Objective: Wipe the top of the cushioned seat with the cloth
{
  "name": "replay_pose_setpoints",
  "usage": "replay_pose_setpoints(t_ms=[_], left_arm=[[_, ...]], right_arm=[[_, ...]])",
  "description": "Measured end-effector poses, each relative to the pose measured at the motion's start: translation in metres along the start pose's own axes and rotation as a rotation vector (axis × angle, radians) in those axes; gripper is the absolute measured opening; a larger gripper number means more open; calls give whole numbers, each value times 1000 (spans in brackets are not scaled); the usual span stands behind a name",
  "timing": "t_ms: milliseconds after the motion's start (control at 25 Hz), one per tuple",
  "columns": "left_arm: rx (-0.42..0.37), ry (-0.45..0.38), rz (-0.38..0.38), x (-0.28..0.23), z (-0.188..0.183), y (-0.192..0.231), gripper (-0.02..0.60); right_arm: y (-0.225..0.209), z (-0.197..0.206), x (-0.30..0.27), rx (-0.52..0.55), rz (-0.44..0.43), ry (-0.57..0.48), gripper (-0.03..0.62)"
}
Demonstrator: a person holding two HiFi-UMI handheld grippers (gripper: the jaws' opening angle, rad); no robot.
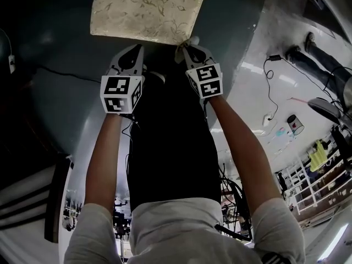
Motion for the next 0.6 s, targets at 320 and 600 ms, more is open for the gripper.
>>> replay_pose_setpoints(t_ms=[320,600], left_arm=[[13,-3,-14,26,12,16,14],[23,-13,-48,53,20,43,14]], right_arm=[[25,7,-5,42,31,24,18],[50,1,-22,124,61,70,18]])
Point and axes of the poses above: the fingertips, and each gripper's own axes: x backward along the fingers, y to its left, z out of its underside, the point moved 2 cm from there along x, backward along the fingers, and after that the axes turned 14 degrees about -y, right-handed, at the moved point
